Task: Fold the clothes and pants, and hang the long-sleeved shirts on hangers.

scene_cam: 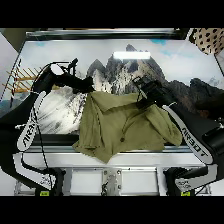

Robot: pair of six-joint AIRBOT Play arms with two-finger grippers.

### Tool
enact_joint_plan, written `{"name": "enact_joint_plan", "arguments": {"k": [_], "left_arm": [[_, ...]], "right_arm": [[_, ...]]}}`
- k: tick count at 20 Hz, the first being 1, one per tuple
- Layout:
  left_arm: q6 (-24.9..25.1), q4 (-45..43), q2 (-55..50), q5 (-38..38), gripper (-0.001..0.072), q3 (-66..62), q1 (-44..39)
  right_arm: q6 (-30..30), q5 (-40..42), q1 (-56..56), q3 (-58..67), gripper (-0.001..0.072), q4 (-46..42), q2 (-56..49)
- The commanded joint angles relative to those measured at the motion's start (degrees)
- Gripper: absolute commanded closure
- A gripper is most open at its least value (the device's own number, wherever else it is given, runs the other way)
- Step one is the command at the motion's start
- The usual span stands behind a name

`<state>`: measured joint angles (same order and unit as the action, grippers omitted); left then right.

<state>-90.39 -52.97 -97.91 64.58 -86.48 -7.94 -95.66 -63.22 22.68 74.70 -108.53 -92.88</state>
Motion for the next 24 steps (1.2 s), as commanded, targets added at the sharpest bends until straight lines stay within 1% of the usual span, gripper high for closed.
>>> {"name": "enact_joint_plan", "arguments": {"k": [1, 2, 3, 4, 6, 8, 9, 11, 13, 15, 16, 18, 20, 21, 22, 24], "left_arm": [[0.6, 0.0, 0.0, 2.1, 0.0694, -0.1, 2.4], [0.6, 0.0, 0.0, 3.6, 0.0513, -0.1, 3.1], [0.6, 0.1, 0.0, 4.8, 0.0166, -0.1, 3.5], [0.6, 0.1, 0.2, 5.8, 0.0109, -0.1, 3.9], [0.6, 0.0, 1.9, 5.6, 0.0109, -0.1, 3.8], [0.6, -0.2, 4.5, 3.7, 0.0109, -0.1, 2.0], [0.5, -1.7, 5.8, 3.3, 0.0109, -0.1, 0.1], [-0.6, -9.5, 7.5, 3.2, 0.0109, -0.1, -5.7], [-3.3, -19.8, 7.8, 3.1, 0.0108, 0.0, -14.0], [-4.6, -26.2, 7.1, 1.3, 0.0108, 0.0, -22.0], [-5.7, -27.9, 6.6, 0.0, 0.0108, 0.0, -25.3], [-7.7, -28.5, 5.4, -2.6, 0.0108, 0.0, -31.1], [-8.7, -29.1, 4.1, -4.9, 0.0108, 0.0, -34.9], [-10.0, -31.8, 3.3, -5.9, 0.0108, 0.0, -36.3], [-12.7, -35.9, 2.5, -6.6, 0.0108, 0.0, -37.4], [-20.2, -43.6, 0.6, -6.8, 0.0108, -0.1, -38.1]], "right_arm": [[-0.6, -2.2, 0.0, 0.0, 0.0703, 0.8, 7.1], [-0.6, -3.2, 0.0, 0.0, 0.0702, 1.5, 9.8], [-0.6, -3.9, 0.0, 0.0, 0.0703, 2.4, 12.3], [-0.6, -4.3, 0.0, 0.0, 0.0703, 3.4, 14.8], [-1.4, -4.5, 0.0, 0.0, 0.0703, 6.4, 18.5], [-4.2, -4.5, 0.0, 0.0, 0.0703, 9.4, 20.7], [-5.3, -4.5, 0.0, 0.0, 0.0703, 10.4, 21.2], [-7.5, -4.5, 0.0, 0.0, 0.0703, 12.9, 21.6], [-9.0, -4.2, 0.0, 0.0, 0.0703, 14.2, 21.7], [-9.7, -3.9, 0.0, 0.1, 0.0703, 14.8, 21.8], [-10.3, -4.0, 0.0, 0.3, 0.0703, 14.8, 21.8], [-10.8, -3.6, 0.0, 0.4, 0.0703, 14.8, 22.1], [-10.9, -3.6, 0.0, 0.4, 0.0703, 14.8, 22.2], [-10.9, -3.7, 0.0, 0.4, 0.0703, 15.0, 22.4], [-10.9, -3.7, 0.0, 0.4, 0.0702, 15.3, 22.5], [-10.9, -3.6, 0.0, 0.4, 0.0703, 16.3, 23.0]]}}
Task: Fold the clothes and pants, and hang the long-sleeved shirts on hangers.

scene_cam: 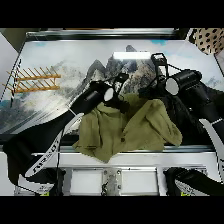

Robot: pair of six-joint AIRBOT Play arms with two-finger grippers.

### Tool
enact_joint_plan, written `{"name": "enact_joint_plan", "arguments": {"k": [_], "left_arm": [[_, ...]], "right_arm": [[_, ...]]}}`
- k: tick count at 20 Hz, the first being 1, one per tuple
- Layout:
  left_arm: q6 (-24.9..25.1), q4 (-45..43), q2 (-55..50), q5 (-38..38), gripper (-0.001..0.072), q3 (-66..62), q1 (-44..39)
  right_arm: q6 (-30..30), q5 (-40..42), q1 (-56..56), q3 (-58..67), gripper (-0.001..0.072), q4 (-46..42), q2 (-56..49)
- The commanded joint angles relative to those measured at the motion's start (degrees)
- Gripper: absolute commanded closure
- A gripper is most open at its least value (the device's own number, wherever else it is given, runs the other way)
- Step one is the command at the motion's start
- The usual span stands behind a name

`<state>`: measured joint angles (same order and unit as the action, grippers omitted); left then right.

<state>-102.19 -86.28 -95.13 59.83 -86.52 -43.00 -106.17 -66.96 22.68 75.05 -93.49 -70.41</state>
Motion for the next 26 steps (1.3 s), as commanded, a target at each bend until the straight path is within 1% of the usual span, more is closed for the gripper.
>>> {"name": "enact_joint_plan", "arguments": {"k": [1, 3, 6, 10, 14, 17, 21, 26], "left_arm": [[-12.2, -11.7, -3.1, -2.4, 0.0108, 0.0, -2.7], [-14.6, -11.5, -4.7, -4.7, 0.0108, 0.0, -1.6], [-14.6, -11.8, -6.8, -5.2, 0.0109, 0.0, 0.7], [-14.6, -11.7, -6.8, -3.9, 0.0109, -0.2, 7.3], [-14.6, -11.7, -6.7, -2.9, 0.0109, -3.6, 12.8], [-14.6, -11.7, -6.7, -3.0, 0.0110, -6.1, 15.2], [-14.6, -11.5, -6.7, -3.0, 0.0110, -6.7, 15.1], [-14.6, -11.6, -6.7, -3.3, 0.0110, -6.7, 11.4]], "right_arm": [[-0.4, 0.1, 0.0, 0.0, 0.0703, 1.7, 0.8], [-0.4, 0.1, 0.0, 0.0, 0.0703, 3.0, 1.5], [-0.4, 0.1, 0.0, 0.0, 0.0703, 4.5, 3.0], [-0.4, 0.1, 0.0, 0.0, 0.0703, 4.7, 5.2], [-0.4, 0.1, 0.0, 0.0, 0.0703, 4.7, 5.3], [-0.4, 0.1, 0.0, 0.0, 0.0703, 4.7, 5.2], [-0.4, 0.1, 0.0, 0.0, 0.0703, 4.7, 4.9], [-0.4, 0.1, 0.0, 0.0, 0.0703, 5.1, 4.3]]}}
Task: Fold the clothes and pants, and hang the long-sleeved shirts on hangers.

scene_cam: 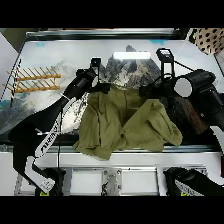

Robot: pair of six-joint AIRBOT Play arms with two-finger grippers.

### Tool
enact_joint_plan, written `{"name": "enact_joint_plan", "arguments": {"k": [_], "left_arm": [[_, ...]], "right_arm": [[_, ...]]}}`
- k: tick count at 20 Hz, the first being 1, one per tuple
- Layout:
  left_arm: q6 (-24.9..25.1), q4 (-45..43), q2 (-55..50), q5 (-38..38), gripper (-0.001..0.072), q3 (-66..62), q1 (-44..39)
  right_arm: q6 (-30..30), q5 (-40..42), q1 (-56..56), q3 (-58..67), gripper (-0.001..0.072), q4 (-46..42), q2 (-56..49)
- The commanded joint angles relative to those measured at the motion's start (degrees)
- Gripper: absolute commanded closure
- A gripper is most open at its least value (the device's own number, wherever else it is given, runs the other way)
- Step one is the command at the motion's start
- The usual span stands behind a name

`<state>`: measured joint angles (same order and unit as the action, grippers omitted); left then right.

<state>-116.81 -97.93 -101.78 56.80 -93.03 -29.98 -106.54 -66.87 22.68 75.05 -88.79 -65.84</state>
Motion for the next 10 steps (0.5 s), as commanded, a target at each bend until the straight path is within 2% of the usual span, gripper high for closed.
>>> {"name": "enact_joint_plan", "arguments": {"k": [1, 5, 6, 7, 9, 10], "left_arm": [[0.0, 0.0, 0.0, -0.7, 0.0110, -0.2, -2.1], [0.0, 0.0, 0.0, -3.0, 0.0112, -0.2, -1.3], [0.0, 0.0, 0.0, -2.2, 0.0278, -0.2, -0.7], [0.0, 0.0, 0.0, -1.3, 0.0402, -0.2, 0.0], [0.0, 0.1, 0.0, 0.7, 0.0410, -0.2, 1.0], [0.0, 0.2, 0.2, 2.0, 0.0653, -0.2, 1.4]], "right_arm": [[0.0, 0.0, 0.0, 0.0, 0.0703, 0.4, -0.3], [0.0, 0.0, 0.0, 0.0, 0.0703, 0.5, -0.3], [0.0, 0.0, 0.0, 0.0, 0.0703, 0.4, -0.3], [0.0, 0.0, 0.0, 0.0, 0.0703, 0.4, -0.3], [0.0, 0.0, 0.0, 0.0, 0.0703, 0.4, -0.3], [0.0, 0.0, 0.0, 0.0, 0.0703, 0.4, -0.3]]}}
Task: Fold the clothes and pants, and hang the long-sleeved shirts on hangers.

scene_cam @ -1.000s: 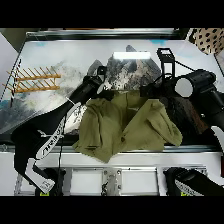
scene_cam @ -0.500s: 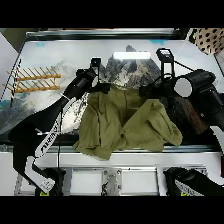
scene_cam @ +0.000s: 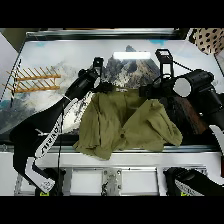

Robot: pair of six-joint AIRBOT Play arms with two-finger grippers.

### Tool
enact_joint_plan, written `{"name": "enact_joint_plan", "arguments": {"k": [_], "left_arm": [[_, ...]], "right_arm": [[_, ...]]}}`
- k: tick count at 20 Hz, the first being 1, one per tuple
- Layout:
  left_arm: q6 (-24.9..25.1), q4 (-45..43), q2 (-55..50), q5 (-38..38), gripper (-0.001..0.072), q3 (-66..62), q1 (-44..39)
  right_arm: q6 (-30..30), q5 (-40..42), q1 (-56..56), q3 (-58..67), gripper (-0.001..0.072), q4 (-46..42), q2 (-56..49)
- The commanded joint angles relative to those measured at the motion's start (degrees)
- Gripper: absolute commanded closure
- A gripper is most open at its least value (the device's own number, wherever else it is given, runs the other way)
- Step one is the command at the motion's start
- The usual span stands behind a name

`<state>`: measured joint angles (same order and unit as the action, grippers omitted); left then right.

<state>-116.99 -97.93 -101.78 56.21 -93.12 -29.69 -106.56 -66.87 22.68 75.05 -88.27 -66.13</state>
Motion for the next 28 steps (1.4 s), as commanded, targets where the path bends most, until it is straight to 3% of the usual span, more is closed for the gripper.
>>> {"name": "enact_joint_plan", "arguments": {"k": [1, 5, 8, 13, 16, 18, 22, 28], "left_arm": [[0.8, 0.2, 0.9, 4.1, 0.0695, -0.1, 1.2], [8.0, 1.2, 9.5, 8.4, 0.0695, -0.1, 1.1], [15.9, 8.8, 18.6, 15.5, 0.0695, 0.0, 1.1], [16.8, 17.6, 32.3, 24.8, 0.0695, 12.5, -1.6], [15.6, 25.8, 38.1, 24.9, 0.0695, 24.1, -6.1], [15.6, 25.1, 39.4, 22.1, 0.0695, 28.0, -8.4], [16.2, 24.6, 36.4, 15.1, 0.0695, 28.9, -3.6], [19.9, 24.6, 31.5, 19.0, 0.0694, 28.9, -2.4]], "right_arm": [[0.1, 0.0, 0.0, 0.0, 0.0703, -0.2, 0.0], [0.7, -7.6, -0.1, 4.4, 0.0704, -6.7, -0.1], [2.0, -15.6, 0.0, 9.0, 0.0704, -6.6, 0.1], [1.5, -32.7, 2.7, 7.4, 0.0704, -6.4, 1.1], [-1.5, -33.6, 8.5, 3.2, 0.0703, -5.6, 3.1], [-1.9, -32.8, 10.0, 2.4, 0.0703, -5.6, 3.0], [-1.9, -27.4, 8.0, 2.4, 0.0703, -6.8, 1.4], [-1.9, -27.7, 7.9, 2.4, 0.0703, -5.9, 0.9]]}}
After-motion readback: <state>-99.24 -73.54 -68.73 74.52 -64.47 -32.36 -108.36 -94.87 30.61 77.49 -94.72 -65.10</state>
